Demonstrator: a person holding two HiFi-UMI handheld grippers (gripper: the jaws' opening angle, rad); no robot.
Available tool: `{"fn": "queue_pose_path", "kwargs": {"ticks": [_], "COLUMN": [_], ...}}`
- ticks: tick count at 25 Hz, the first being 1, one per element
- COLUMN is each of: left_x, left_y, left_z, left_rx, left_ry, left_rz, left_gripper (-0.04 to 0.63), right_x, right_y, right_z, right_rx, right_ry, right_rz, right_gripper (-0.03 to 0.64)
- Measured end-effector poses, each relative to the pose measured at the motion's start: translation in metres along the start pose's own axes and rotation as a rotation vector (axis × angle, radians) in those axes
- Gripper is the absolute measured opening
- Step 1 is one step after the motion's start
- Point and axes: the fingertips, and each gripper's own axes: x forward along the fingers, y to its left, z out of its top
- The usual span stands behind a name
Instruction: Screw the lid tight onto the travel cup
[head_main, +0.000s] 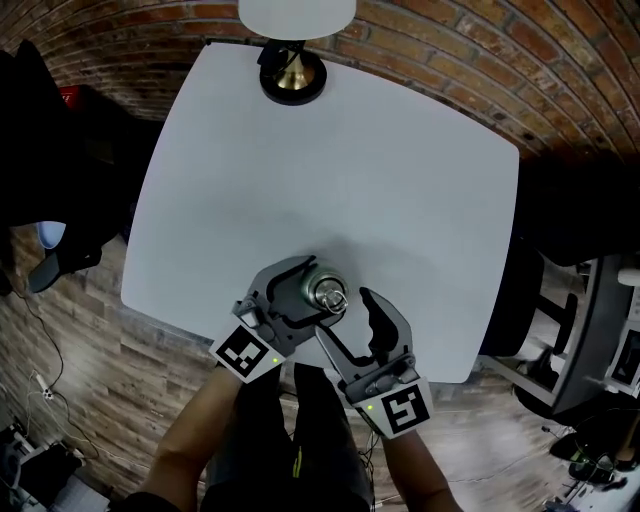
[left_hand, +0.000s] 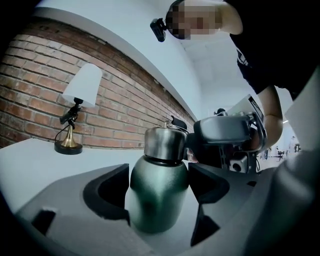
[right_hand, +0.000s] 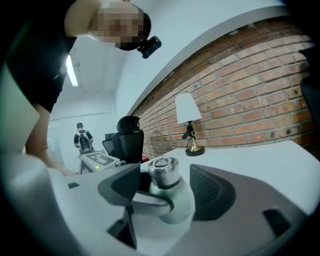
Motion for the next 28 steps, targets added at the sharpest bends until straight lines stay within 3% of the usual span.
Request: {"fn": "queue_pose_path", "kwargs": {"ticks": [4, 9, 17, 20, 26, 27, 28], "left_x": [-0.002, -0.017, -0.039, -0.047, -0.059, -0.06, -0.061], "left_y": [0.0, -0.004, -0.016, -0.017, -0.023, -0.024, -0.024], "left_z": [-0.008, -0.014, 0.014, 0.022, 0.049, 0.054, 0.059], "left_rx": [-0.086, -0.035, -0.049, -0.063, -0.066, -0.059, -0.052], "left_ry": [0.034, 0.108, 0.146, 0.155, 0.149, 0.148, 0.146], "left_rz": [0.006, -0.012, -0.015, 0.019, 0.077, 0.082, 0.087], "left_gripper": [0.37, 0.374, 0.373, 0.371, 0.362, 0.342, 0.278], "right_x": [-0.016, -0.032, -0.055, -0.064, -0.089, -0.093, -0.097], "right_y": [-0.014, -0.015, -0.028, -0.035, -0.046, -0.049, -0.051], "right_z": [0.011, 0.018, 0.034, 0.046, 0.069, 0.072, 0.074], "right_rx": [-0.015, -0.052, -0.075, -0.083, -0.103, -0.102, -0.092], "right_ry": [0.028, 0.07, 0.112, 0.07, 0.04, 0.039, 0.035], "right_rz": [-0.013, -0.025, -0.114, -0.136, -0.189, -0.197, -0.203], "right_gripper": [0.288, 0.288, 0.279, 0.183, 0.101, 0.088, 0.077]}}
